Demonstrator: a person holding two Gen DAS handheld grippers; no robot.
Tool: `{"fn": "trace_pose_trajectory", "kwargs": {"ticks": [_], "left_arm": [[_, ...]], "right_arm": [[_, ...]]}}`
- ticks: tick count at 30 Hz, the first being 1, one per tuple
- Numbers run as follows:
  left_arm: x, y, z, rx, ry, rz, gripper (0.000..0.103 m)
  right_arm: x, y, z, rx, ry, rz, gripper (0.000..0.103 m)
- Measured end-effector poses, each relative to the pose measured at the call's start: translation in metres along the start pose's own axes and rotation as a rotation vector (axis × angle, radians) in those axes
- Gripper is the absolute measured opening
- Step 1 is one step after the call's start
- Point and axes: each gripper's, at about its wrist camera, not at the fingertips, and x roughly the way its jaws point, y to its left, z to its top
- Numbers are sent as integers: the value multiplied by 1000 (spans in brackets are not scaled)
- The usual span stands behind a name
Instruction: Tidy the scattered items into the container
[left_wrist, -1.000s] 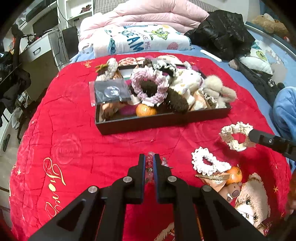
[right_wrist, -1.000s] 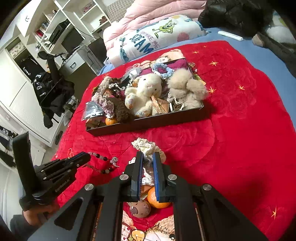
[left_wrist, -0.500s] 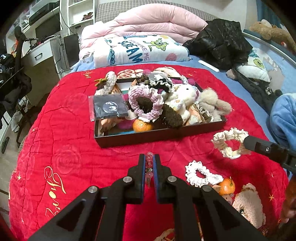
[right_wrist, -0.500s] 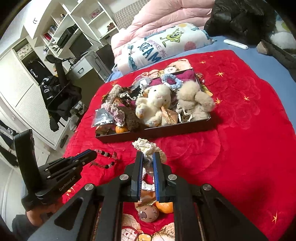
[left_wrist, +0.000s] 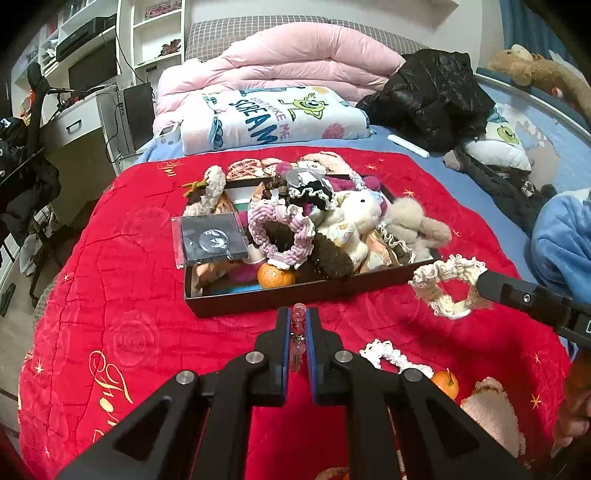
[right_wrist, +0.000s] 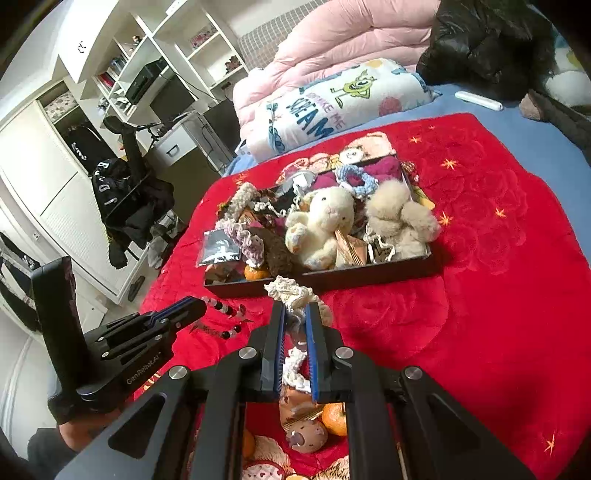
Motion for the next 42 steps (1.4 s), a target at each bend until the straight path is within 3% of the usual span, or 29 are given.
{"fn": "trace_pose_trajectory", "kwargs": {"ticks": [14, 21, 25, 36, 42], "left_arm": [[-9, -2, 15, 5, -27, 4, 8], [-18, 1, 30, -79, -25, -72, 8], [-28, 2, 41, -49, -60, -34, 8], [-21, 26, 82, -95, -85, -24, 8], [-14, 34, 82, -100, -91, 0, 8]], "right_arm": [[2, 7, 13, -29, -41, 0, 11], [-4, 11, 15, -44, -56, -12, 11], [-9, 15, 20, -46, -74, -7, 11], [-13, 45, 49, -134, -117, -7, 11], [-5, 35, 57, -138, -89, -27, 11]]}}
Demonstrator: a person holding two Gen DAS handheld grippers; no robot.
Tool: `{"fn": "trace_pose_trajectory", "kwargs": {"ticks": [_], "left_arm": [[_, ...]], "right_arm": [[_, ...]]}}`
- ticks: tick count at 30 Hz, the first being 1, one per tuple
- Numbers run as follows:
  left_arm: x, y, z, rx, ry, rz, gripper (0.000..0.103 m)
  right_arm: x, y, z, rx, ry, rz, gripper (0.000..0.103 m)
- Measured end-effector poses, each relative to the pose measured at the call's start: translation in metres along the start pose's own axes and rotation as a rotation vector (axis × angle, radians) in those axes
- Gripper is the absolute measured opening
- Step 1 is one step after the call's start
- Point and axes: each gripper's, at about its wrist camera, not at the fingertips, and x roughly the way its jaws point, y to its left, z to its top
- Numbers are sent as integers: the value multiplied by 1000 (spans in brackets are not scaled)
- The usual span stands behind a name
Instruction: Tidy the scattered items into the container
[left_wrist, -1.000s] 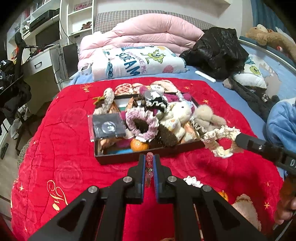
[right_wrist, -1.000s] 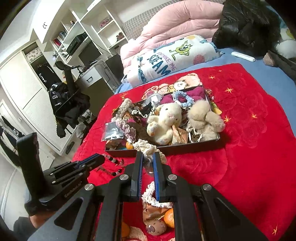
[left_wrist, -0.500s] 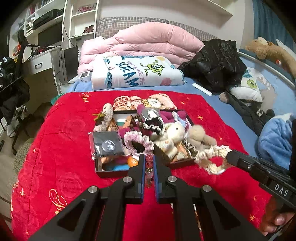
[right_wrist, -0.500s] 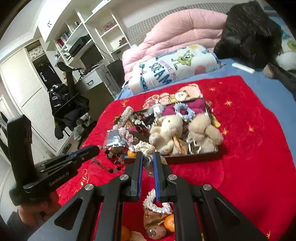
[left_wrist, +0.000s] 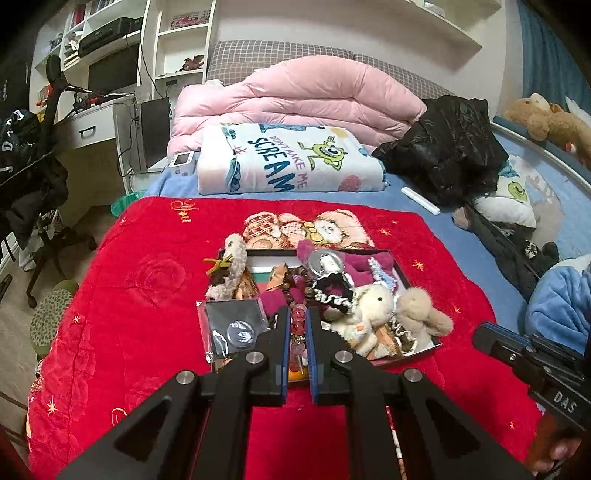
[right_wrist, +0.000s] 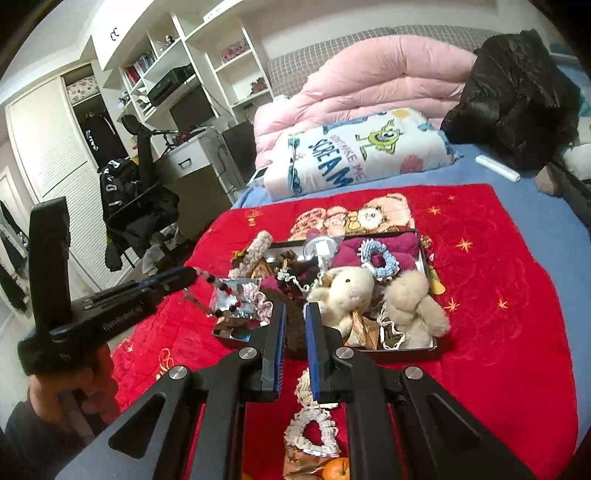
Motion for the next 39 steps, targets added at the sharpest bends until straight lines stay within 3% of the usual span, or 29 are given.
{"fn": "trace_pose_trajectory", "kwargs": {"ticks": [6, 14, 18, 27, 31, 35, 39], "left_arm": [[10, 3, -16, -7, 38, 16, 8], [17, -9, -30, 19, 60, 14, 8], [7, -6, -44, -21, 82, 3, 8], [11, -26, -77, 53, 152, -17, 8], [23, -19, -85, -3, 201, -30, 8], [31, -18, -91, 12, 218, 8, 8], [39, -16, -95, -8, 238, 4, 8]], "right_arm": [[21, -21, -10, 31, 49, -2, 11], [69, -43, -42, 77, 189, 5, 12], [81, -41, -51, 60, 228, 6, 14], [91, -39, -64, 61, 280, -21, 15], [95, -33, -70, 39, 308, -38, 16], [101, -30, -72, 19, 319, -55, 16], [105, -35, -73, 38, 322, -79, 25]]}}
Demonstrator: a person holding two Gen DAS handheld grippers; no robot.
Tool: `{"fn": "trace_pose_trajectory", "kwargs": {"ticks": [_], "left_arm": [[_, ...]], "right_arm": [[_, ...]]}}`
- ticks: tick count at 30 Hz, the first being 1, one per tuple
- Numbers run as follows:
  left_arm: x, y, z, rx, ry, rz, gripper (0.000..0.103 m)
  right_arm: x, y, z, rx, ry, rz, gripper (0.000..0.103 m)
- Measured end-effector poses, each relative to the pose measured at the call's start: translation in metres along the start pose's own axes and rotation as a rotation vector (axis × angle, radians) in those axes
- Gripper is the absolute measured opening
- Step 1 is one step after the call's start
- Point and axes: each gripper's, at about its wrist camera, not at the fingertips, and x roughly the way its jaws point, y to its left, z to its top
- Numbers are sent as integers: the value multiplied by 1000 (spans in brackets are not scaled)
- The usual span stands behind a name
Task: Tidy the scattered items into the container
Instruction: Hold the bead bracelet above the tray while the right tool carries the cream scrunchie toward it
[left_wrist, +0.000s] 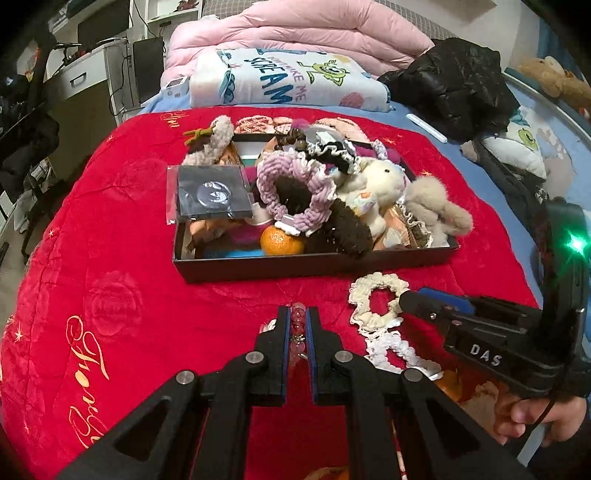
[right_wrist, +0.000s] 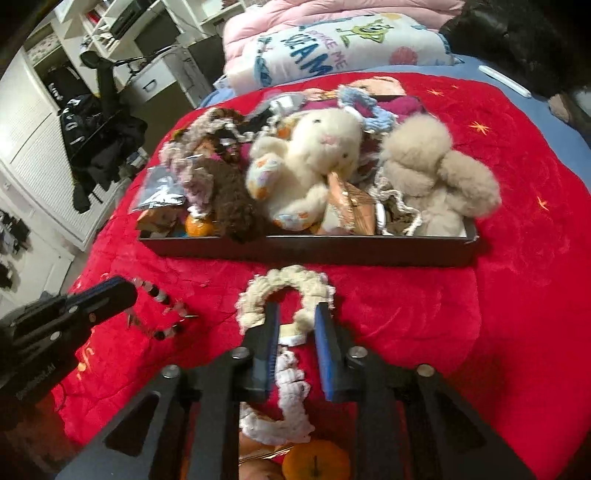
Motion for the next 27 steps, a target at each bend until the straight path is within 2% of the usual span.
{"fn": "trace_pose_trajectory", "kwargs": {"ticks": [2, 6, 8, 12, 19, 21, 23, 27], "left_arm": [[4, 0, 0, 4, 3, 10, 8], [12, -2, 0, 0, 20, 3, 8], [15, -4, 0, 0, 25, 3, 8], [20, -7, 1, -6, 33, -11, 8], [28, -10, 2, 2, 48, -12, 8], [28, -12, 2, 8, 46, -9, 8], [28, -13, 2, 14, 44, -8, 8], [30, -14, 2, 21, 47, -6, 8]], "right_arm": [[2, -4, 1, 17, 4, 4, 34], [7, -10, 2, 30, 10, -1, 42], [12, -12, 3, 34, 17, -10, 53], [26, -12, 1, 36, 52, -24, 53], [33, -7, 1, 14, 55, -53, 53], [34, -4, 0, 14, 53, -66, 49], [35, -2, 0, 5, 60, -86, 25], [37, 2, 1, 3, 81, -85, 16]]}}
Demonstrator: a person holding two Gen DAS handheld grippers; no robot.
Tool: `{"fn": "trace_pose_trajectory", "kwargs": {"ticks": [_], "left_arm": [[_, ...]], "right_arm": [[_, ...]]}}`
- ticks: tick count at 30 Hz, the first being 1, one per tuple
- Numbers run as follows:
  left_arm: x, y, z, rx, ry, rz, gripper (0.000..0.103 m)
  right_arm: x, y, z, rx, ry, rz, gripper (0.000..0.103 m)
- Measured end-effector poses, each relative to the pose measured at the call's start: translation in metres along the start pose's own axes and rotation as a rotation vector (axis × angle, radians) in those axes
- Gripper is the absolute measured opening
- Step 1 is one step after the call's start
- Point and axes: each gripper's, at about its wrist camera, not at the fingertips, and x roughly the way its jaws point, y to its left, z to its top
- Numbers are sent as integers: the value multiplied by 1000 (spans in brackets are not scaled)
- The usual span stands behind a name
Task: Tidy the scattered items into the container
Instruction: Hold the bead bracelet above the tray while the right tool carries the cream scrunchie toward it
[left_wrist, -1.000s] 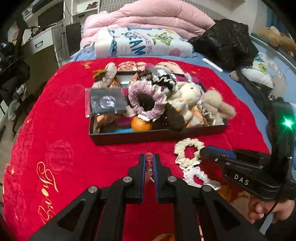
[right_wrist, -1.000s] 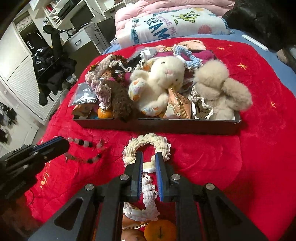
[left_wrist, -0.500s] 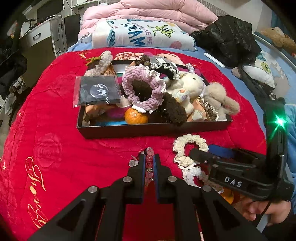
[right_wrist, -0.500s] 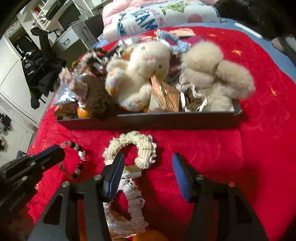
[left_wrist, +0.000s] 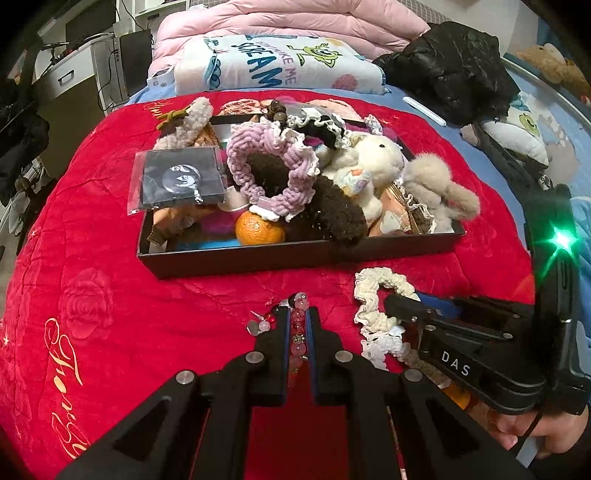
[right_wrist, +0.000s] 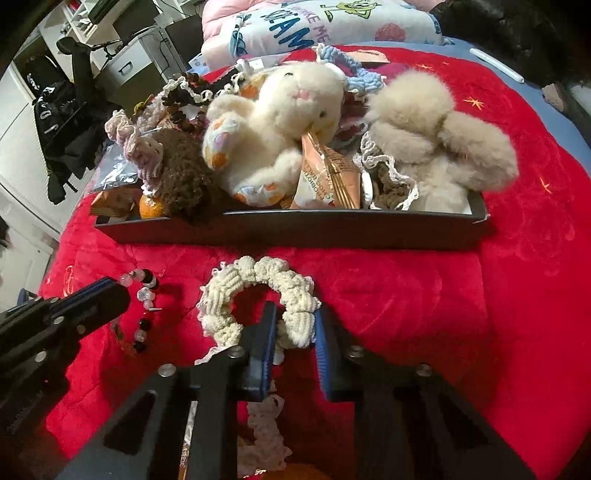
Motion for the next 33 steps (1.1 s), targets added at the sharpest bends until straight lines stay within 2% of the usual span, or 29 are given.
{"fn": "trace_pose_trajectory", "kwargs": {"ticks": [13, 17, 20, 23, 25, 27, 29, 31, 33], "left_arm": [[-2, -3, 2, 7, -20, 4, 8], [-12, -3, 3, 6, -42, -2, 8], [-26, -5, 6, 4, -87, -23, 8], [-49, -12, 12, 39, -177, -7, 8], [-60, -15, 14, 43, -213, -9, 8], [-67, -15, 19, 37, -229, -27, 8], [-75, -16, 20, 55, -246, -4, 8], [-84, -13, 18, 67, -260, 16, 8], [-88, -13, 18, 60, -261, 3, 8]], "right_arm": [[-10, 11, 5, -15, -20, 25, 12], [-21, 16, 10, -17, -48, 40, 12], [-31, 14, 10, -10, -71, 51, 12], [-53, 17, 10, -37, -134, 35, 12], [-73, 6, 14, -34, -177, 43, 12], [-86, 13, 19, -36, -226, 45, 12], [-100, 16, 24, -32, -266, 40, 12], [-111, 14, 29, -33, -286, 46, 12], [-120, 16, 28, -40, -306, 40, 12]]}}
